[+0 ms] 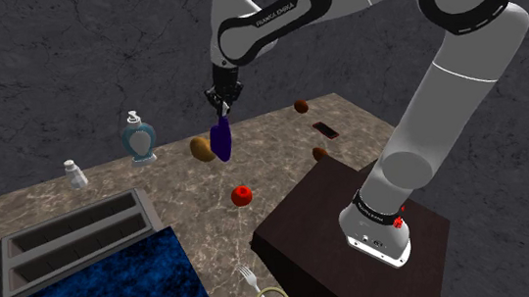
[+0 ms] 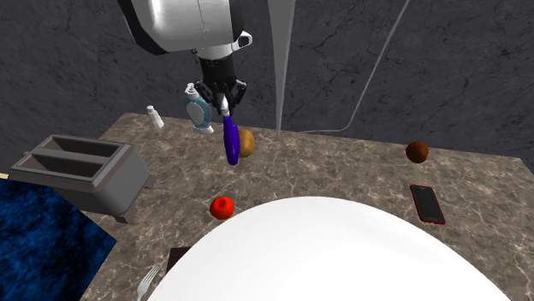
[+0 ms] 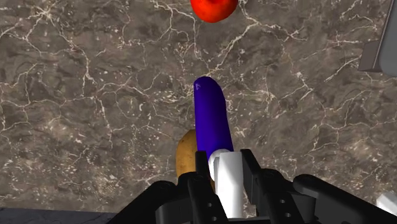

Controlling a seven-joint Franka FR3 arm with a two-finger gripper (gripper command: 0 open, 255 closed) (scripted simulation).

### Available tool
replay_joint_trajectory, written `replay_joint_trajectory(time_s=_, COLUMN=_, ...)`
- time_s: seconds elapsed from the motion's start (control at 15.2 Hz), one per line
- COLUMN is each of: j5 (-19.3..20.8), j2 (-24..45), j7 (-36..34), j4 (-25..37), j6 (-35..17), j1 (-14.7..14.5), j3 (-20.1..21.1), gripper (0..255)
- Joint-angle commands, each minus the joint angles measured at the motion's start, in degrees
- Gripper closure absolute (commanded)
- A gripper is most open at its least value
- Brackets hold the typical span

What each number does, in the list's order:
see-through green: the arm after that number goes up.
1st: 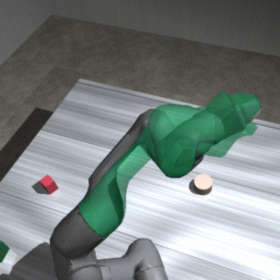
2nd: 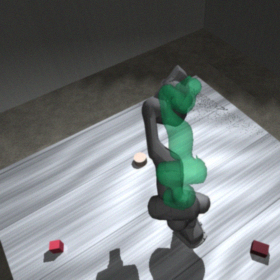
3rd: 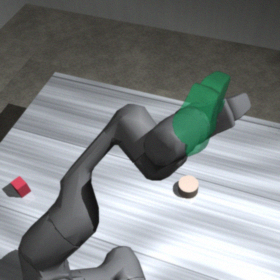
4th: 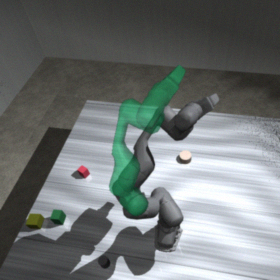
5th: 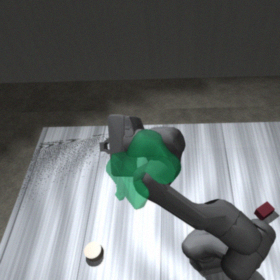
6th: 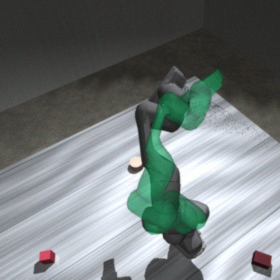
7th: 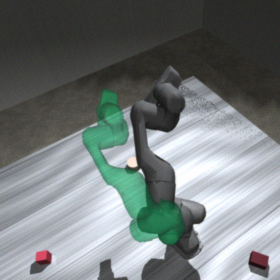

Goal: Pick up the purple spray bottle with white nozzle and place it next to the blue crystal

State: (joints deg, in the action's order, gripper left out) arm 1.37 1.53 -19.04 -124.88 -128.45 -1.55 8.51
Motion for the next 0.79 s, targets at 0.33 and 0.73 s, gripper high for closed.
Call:
replay_joint_trajectory(time_s=0.33, j5=-0.52, j2=-2.43, j7=0.54, j4=2.83, j6=5.25, j1=0.09, j3=-0.08, gripper=255)
replay_joint_trajectory(time_s=0.73, j5=-0.83, j2=-4.06, j7=0.81, j4=5.74, j6=9.76, j1=0.11, j3=-0.12, gripper=255)
